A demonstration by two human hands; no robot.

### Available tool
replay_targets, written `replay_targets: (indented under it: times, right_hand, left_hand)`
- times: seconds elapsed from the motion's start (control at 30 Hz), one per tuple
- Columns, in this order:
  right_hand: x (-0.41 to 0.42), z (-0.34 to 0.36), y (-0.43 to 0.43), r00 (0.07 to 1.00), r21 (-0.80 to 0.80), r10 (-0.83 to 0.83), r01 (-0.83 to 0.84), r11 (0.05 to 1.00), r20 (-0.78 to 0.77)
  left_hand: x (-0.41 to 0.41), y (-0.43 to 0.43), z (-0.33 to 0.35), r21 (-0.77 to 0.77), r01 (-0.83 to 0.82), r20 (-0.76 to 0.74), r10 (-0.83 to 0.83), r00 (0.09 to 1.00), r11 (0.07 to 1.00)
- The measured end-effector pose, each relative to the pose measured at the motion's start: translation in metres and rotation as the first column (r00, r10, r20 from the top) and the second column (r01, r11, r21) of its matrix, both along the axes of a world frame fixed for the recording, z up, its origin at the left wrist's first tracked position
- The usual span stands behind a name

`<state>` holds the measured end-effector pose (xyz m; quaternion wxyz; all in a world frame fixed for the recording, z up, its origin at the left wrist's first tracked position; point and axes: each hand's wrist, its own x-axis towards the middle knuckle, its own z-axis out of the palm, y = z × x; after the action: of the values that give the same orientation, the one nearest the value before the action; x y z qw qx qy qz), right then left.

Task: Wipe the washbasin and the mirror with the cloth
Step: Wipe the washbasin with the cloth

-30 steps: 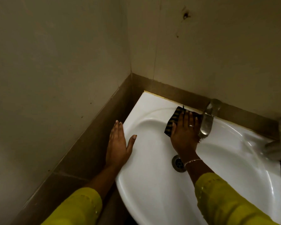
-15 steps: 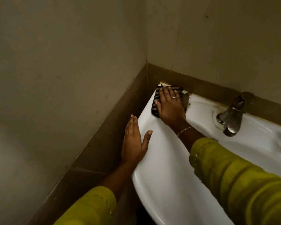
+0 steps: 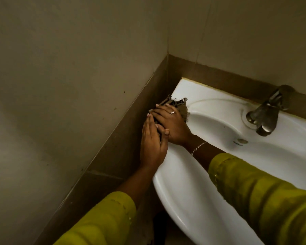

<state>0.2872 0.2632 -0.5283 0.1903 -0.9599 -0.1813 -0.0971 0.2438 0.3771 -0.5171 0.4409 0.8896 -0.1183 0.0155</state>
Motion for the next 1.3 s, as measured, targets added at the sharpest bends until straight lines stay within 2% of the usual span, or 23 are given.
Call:
replay_targets:
  times: [0.03,0.1,0.13,0.17,0.2,0.23,0.3,0.4,0.57,0.73,0.9,1.03,1.17,1.3]
  right_hand:
    - [0.001,0.003,-0.001,1.000,0.063,-0.003,0.004,0.998,-0.012]
    - [0.001,0.016,0.004,0.990,0.322,-0.104,0.128,0.938,-0.090]
    - [0.001,0.022,0.009,0.969,0.425,-0.225,0.247,0.871,-0.101]
    - [0.001,0.025,0.016,0.920,0.450,-0.379,0.382,0.807,-0.101]
    - [0.002,0.027,0.024,0.852,0.383,-0.510,0.513,0.768,-0.117]
    - [0.003,0.026,0.033,0.794,0.246,-0.588,0.608,0.755,-0.156]
    - [0.004,0.020,0.051,0.711,-0.007,-0.662,0.680,0.733,-0.237]
    - [0.005,0.018,0.060,0.656,-0.054,-0.714,0.726,0.686,-0.247]
    - [-0.010,0.024,0.074,0.628,-0.082,-0.713,0.730,0.678,-0.311]
    - [-0.032,0.025,0.095,0.605,-0.033,-0.693,0.744,0.668,-0.392]
    - [-0.056,0.022,0.103,0.650,0.094,-0.601,0.711,0.697,-0.465]
    - [-0.073,0.016,0.106,0.662,-0.026,-0.578,0.647,0.762,-0.477]
    - [-0.093,0.014,0.109,0.706,-0.029,-0.515,0.576,0.817,-0.486]
    - [-0.119,0.021,0.108,0.738,0.005,-0.435,0.511,0.860,-0.516]
  left_hand:
    - [-0.001,0.000,0.000,-0.014,-0.001,-0.013,0.001,1.000,1.000]
    - [-0.001,0.002,0.001,-0.047,-0.017,-0.050,0.014,0.999,0.999]
    - [-0.002,0.003,0.003,-0.067,-0.031,-0.069,0.026,0.997,0.997]
    - [-0.003,0.003,0.004,-0.090,-0.041,-0.085,0.033,0.996,0.995]
    - [-0.003,0.004,0.005,-0.116,-0.043,-0.098,0.031,0.995,0.992]
    - [-0.003,0.005,0.006,-0.147,-0.036,-0.110,0.020,0.994,0.988]
    - [-0.001,0.007,0.006,-0.255,-0.017,-0.154,-0.023,0.988,0.967]
    - [0.005,0.010,0.010,-0.473,-0.127,-0.313,-0.031,0.949,0.872]
    - [0.016,0.016,0.016,-0.552,-0.209,-0.452,-0.079,0.888,0.807]
    - [0.018,0.030,0.023,-0.500,-0.138,-0.493,-0.150,0.857,0.855]
    - [0.010,0.039,0.023,-0.407,0.005,-0.476,-0.216,0.853,0.914]
    - [-0.004,0.042,0.025,-0.326,0.098,-0.460,-0.248,0.853,0.940]
    - [-0.022,0.048,0.029,-0.125,0.200,-0.352,-0.232,0.907,0.972]
    - [-0.038,0.053,0.026,0.205,0.280,-0.283,-0.217,0.934,0.938]
